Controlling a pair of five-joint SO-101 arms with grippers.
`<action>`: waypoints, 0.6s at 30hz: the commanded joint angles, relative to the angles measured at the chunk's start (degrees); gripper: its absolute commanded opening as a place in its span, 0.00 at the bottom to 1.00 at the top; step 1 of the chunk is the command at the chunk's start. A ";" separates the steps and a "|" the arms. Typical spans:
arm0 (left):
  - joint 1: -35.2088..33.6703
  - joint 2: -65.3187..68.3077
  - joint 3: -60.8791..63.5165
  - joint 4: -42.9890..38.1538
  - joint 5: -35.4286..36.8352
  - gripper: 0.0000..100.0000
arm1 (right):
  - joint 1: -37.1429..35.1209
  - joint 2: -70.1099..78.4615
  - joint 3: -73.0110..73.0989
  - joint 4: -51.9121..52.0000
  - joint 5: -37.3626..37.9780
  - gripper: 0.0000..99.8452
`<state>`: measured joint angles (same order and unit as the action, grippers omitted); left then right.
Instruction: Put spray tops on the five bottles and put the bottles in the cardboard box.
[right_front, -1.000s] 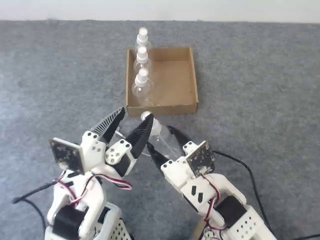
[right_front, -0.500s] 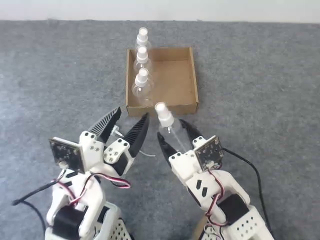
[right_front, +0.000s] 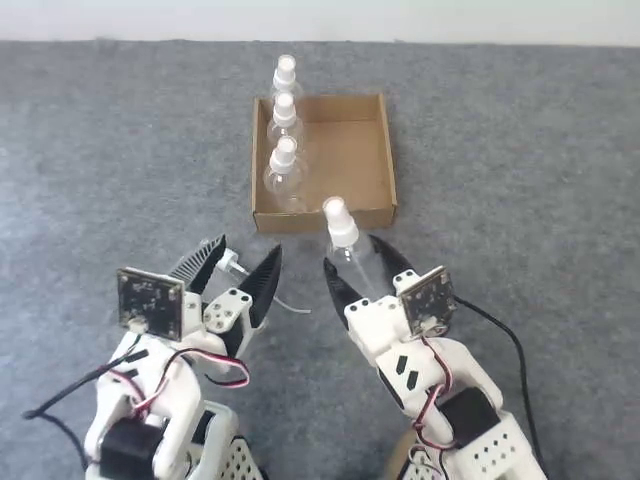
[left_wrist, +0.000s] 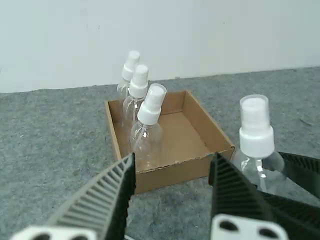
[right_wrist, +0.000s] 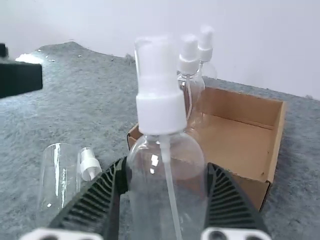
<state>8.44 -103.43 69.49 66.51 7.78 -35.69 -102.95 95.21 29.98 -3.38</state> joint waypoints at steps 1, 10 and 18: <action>0.26 -0.88 1.19 0.09 -0.62 0.22 | 0.66 -1.01 -0.62 0.48 -4.48 0.10; 0.00 -0.88 3.47 -0.79 -0.79 0.06 | 0.66 -1.01 -5.01 -0.04 -4.40 0.10; 0.00 -0.88 3.74 -2.64 -0.70 0.01 | 0.40 -0.66 -13.01 -0.13 -4.66 0.10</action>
<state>8.53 -103.43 73.63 66.07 7.52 -35.69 -102.95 88.44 29.98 -7.25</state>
